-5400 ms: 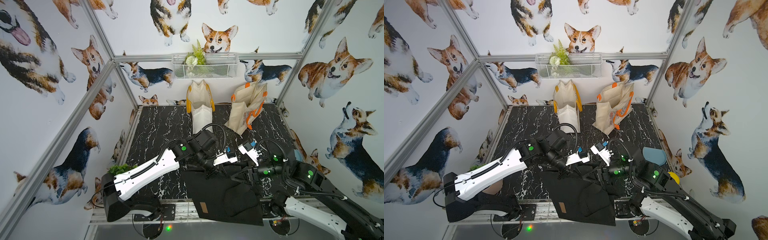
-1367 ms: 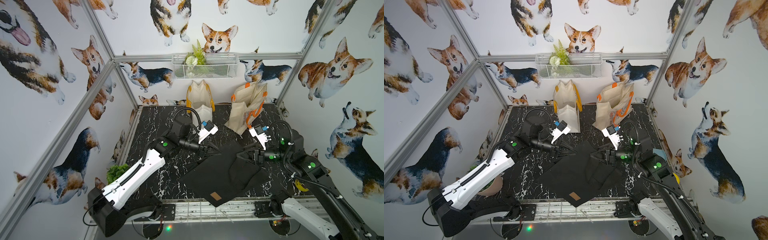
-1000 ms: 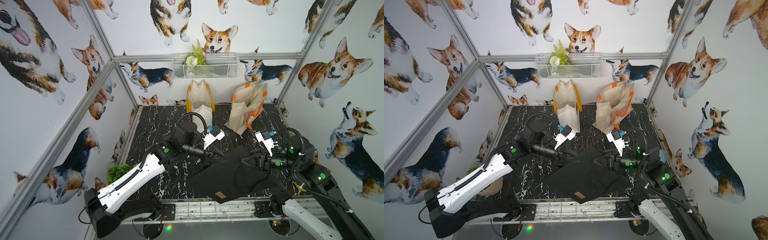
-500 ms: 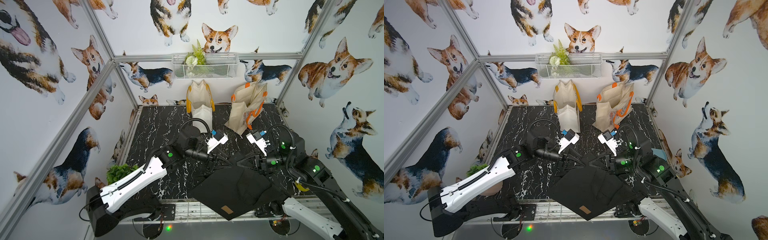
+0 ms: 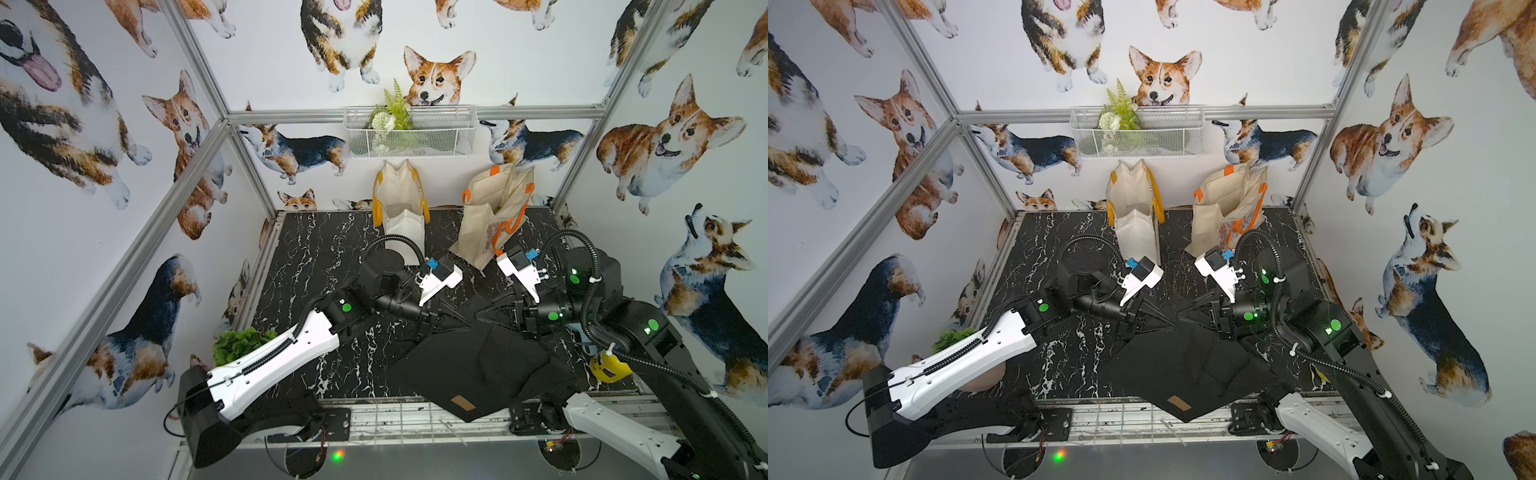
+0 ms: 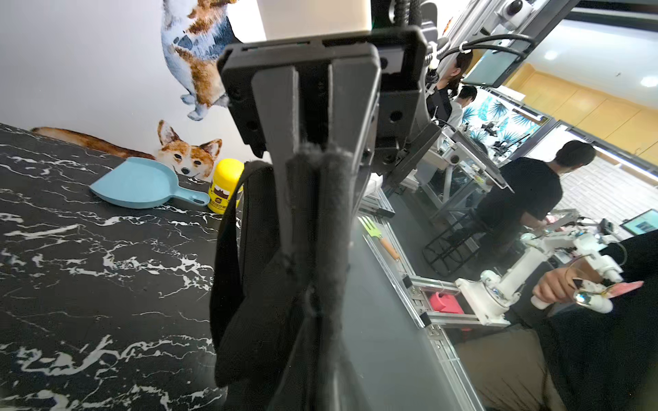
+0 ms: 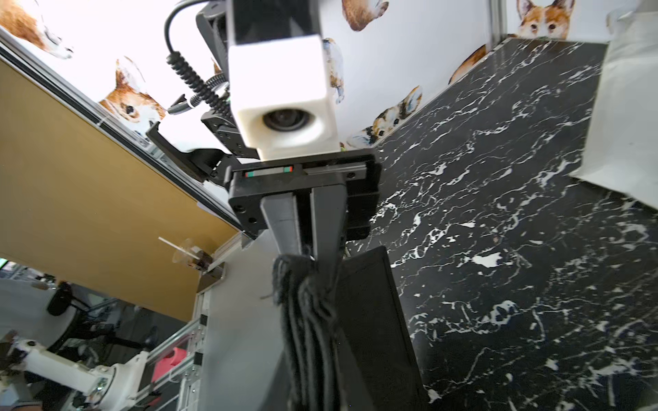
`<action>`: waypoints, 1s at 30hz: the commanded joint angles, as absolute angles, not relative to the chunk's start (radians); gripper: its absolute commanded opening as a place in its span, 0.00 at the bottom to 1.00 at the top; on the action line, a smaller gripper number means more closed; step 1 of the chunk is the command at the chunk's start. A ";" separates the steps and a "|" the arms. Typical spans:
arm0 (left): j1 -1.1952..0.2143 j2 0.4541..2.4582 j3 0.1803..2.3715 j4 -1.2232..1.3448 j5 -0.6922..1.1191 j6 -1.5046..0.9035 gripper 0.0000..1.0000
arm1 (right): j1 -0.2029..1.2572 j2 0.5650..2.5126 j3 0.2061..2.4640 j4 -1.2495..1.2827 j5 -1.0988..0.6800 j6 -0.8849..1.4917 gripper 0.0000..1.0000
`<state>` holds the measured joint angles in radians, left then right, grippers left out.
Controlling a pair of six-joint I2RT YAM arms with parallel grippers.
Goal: Put away the canvas bag
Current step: Press the canvas bag.
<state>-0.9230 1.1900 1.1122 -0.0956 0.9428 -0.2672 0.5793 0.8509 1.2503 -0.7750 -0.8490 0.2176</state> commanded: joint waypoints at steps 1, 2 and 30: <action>-0.920 1.153 1.089 -0.257 0.938 -0.196 0.00 | 0.538 0.859 1.288 -0.805 -0.660 0.123 0.00; -0.920 1.146 1.076 -0.267 0.917 -0.196 0.19 | 0.523 0.861 1.294 -0.800 -0.654 0.120 0.00; -0.963 0.923 0.670 -0.212 0.671 -0.310 0.00 | 0.402 0.957 1.486 -0.763 -0.656 0.089 0.00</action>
<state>-0.9554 0.9413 0.6907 -0.1318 0.6804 -0.2909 0.4110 0.9550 1.4609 -0.9020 -0.7055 0.0898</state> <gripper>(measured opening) 0.159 0.143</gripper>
